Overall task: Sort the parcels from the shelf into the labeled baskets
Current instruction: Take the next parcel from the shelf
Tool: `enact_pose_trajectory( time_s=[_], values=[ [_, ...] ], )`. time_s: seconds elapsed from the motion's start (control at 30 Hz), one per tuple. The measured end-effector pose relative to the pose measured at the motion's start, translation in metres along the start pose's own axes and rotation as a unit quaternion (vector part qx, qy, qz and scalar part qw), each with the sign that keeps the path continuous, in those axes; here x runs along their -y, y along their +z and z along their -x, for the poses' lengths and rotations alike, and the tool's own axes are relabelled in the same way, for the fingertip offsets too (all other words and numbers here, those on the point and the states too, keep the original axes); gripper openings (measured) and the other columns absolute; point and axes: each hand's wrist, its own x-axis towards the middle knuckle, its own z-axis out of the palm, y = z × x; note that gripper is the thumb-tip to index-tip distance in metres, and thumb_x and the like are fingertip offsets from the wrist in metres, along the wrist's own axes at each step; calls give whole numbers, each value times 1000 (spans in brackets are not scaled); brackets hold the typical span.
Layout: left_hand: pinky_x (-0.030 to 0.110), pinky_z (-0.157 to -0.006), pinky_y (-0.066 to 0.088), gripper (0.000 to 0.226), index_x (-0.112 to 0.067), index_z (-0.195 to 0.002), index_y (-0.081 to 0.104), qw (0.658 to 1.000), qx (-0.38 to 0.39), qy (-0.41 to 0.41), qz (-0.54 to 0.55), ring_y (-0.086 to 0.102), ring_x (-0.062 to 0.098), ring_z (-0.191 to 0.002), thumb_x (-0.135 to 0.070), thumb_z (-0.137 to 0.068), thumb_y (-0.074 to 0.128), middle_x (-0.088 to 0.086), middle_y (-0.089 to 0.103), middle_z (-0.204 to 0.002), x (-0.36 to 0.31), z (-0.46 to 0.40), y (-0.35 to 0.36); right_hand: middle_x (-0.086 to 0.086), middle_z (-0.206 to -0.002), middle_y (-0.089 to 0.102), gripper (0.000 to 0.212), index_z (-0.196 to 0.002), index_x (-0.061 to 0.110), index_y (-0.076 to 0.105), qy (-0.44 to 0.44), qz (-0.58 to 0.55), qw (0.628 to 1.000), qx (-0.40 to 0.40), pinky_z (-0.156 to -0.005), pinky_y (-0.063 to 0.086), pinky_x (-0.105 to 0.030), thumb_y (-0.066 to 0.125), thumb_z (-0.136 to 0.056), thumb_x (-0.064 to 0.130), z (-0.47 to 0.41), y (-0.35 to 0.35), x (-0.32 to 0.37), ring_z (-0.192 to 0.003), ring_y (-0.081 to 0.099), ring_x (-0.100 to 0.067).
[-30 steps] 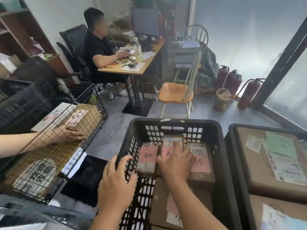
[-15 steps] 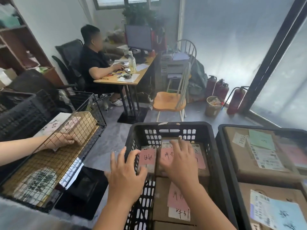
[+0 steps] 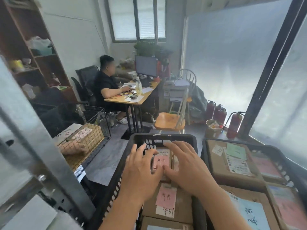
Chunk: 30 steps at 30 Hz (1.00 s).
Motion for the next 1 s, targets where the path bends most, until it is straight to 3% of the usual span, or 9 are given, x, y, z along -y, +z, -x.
enact_pose_trajectory(
  time_s=[0.17, 0.33, 0.43, 0.7, 1.0],
  values=[
    [48, -128, 25, 42, -47, -142, 40, 996, -51, -56, -39, 3, 15, -161, -57, -101, 44, -10, 23, -169, -31, 46, -9, 28, -157, 33, 69, -157, 48, 30, -99, -33, 994, 21, -117, 26, -22, 59, -95, 57, 17, -31, -1, -146, 22, 3],
    [48, -127, 28, 46, -52, -142, 35, 980, -114, -157, -44, 12, 17, -159, -58, -99, 46, -16, 25, -166, -57, 123, -14, 31, -152, 37, 62, -153, 47, 36, -193, -82, 976, 56, -103, 26, -16, 61, -97, 52, 48, -45, 12, -125, 22, 17],
    [48, -128, 25, 48, -53, -145, 31, 961, -140, -226, -77, 16, 18, -158, -55, -99, 47, -16, 27, -165, -60, 178, -23, 30, -151, 39, 62, -152, 48, 36, -251, -102, 958, 89, -111, 31, -21, 61, -96, 54, 70, -41, 36, -131, 29, 11],
    [40, -130, 18, 53, -54, -151, 31, 888, -253, -367, -116, 4, 13, -160, -50, -101, 46, -15, 20, -170, -59, 333, -76, 29, -159, 34, 66, -156, 49, 32, -413, -144, 882, 177, -118, 22, -19, 60, -97, 56, 151, -23, 139, -147, 27, 3],
    [40, -126, 23, 52, -59, -149, 28, 786, -358, -485, -137, -1, 7, -160, -54, -101, 46, -23, 15, -169, -72, 550, -130, 25, -158, 35, 68, -155, 49, 33, -539, -203, 787, 219, -121, 34, -29, 57, -92, 61, 308, -10, 279, -148, 29, -1]
  ],
)
